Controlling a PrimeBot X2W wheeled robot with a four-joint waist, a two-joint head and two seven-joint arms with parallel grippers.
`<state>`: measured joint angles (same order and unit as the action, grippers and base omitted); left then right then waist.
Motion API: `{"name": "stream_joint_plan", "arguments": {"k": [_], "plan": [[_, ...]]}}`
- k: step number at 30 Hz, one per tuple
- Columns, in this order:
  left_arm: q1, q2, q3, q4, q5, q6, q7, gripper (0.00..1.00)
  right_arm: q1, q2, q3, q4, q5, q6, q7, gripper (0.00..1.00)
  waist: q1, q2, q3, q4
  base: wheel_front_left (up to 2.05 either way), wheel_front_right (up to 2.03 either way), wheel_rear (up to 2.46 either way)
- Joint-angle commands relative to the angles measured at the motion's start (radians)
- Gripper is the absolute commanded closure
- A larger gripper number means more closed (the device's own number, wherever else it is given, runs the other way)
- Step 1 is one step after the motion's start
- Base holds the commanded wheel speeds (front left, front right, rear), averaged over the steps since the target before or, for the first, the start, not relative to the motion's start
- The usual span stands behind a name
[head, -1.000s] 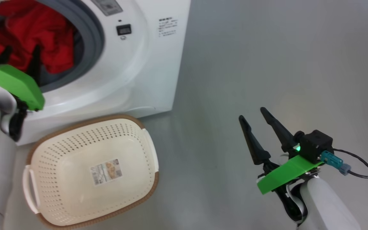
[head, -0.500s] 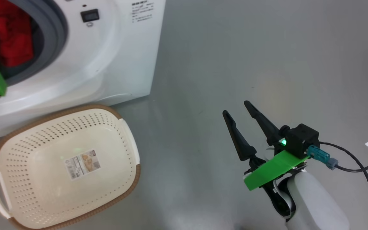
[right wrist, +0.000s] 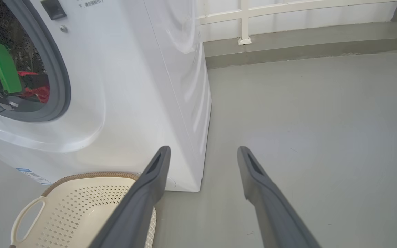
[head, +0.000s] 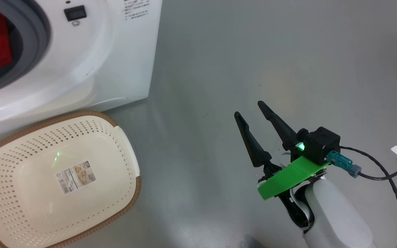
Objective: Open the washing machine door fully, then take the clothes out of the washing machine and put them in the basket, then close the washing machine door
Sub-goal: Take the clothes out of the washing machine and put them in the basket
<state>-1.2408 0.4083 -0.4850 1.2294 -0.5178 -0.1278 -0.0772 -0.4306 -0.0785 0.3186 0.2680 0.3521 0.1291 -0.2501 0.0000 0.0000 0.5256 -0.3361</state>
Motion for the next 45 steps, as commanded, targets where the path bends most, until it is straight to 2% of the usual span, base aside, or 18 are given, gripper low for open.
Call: {"name": "stream_joint_plan", "arguments": {"k": [1,2,3,16,24,31,45], "plan": [[-0.021,0.049,0.008,-0.019,-0.010,-0.003,-0.013,0.72,0.009,0.009,0.021,-0.020,-0.009,0.002,-0.012,0.00,0.0000,0.0000,-0.002,0.001,0.00,0.00,0.00],[-0.019,0.048,0.002,-0.019,-0.014,-0.003,-0.016,0.97,0.010,0.010,0.020,-0.019,-0.009,0.002,-0.012,0.00,0.0000,0.0000,-0.005,0.001,0.00,0.00,0.00],[-0.017,0.048,-0.004,-0.020,-0.018,-0.003,-0.021,1.00,0.010,0.010,0.020,-0.018,-0.009,0.002,-0.012,0.00,0.0000,0.0000,-0.007,0.002,0.00,0.00,0.00],[0.077,0.008,-0.048,-0.067,-0.142,-0.003,-0.136,1.00,0.024,-0.017,0.013,-0.002,-0.004,0.002,-0.012,0.00,0.0000,0.0000,-0.096,0.062,0.00,0.00,0.00],[0.198,0.011,-0.027,-0.180,-0.230,-0.003,-0.183,1.00,0.060,-0.051,-0.005,0.002,0.003,0.002,-0.012,0.00,0.0000,0.0000,-0.173,0.119,0.00,0.00,0.00],[0.306,0.022,0.079,-0.376,-0.191,-0.003,-0.184,1.00,0.089,-0.070,-0.032,-0.004,0.003,0.002,-0.012,0.00,0.0000,0.0000,-0.202,0.161,0.00,0.00,0.00],[0.607,-0.046,0.350,-0.824,-0.014,-0.003,-0.184,1.00,0.105,-0.083,-0.064,-0.014,0.000,0.002,-0.012,0.00,0.0000,0.0000,-0.221,0.209,0.00,0.00,0.00]]}}
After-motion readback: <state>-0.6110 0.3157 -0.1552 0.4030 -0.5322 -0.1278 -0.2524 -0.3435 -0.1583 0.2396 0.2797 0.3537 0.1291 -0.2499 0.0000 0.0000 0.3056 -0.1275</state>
